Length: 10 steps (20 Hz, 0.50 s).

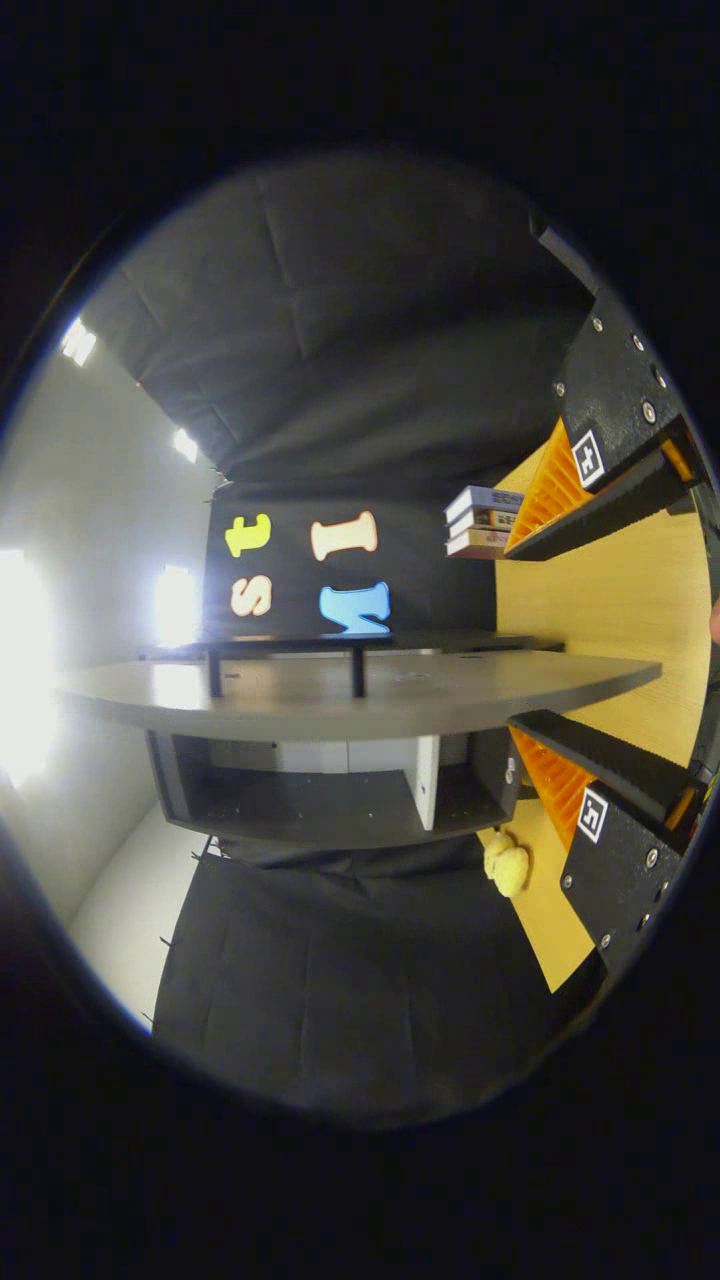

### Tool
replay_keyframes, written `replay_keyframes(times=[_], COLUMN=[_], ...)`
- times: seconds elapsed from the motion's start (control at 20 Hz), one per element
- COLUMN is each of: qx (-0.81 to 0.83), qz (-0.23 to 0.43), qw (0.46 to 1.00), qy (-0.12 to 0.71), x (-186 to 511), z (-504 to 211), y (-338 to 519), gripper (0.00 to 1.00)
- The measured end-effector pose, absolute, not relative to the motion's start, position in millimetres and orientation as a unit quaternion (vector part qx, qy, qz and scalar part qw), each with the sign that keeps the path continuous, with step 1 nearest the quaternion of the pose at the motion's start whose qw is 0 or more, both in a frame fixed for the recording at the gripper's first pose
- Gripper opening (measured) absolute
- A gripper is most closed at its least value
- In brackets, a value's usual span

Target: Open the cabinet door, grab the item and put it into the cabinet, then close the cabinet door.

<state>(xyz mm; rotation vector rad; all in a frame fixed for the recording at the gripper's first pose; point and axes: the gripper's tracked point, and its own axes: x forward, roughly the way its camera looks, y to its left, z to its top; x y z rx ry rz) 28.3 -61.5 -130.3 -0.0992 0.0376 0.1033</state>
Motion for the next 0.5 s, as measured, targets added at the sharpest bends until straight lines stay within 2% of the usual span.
replay_keyframes(times=[0.15,0.4,0.5], qx=[-0.042,-0.033,-0.033], qz=[0.058,0.072,0.078], qw=[0.994,0.988,0.986], qy=[0.088,0.135,0.144], x=[6,-16,-2], z=[-218,-345,-377], y=[-38,27,56], gripper=[0.93,0.92,0.92])
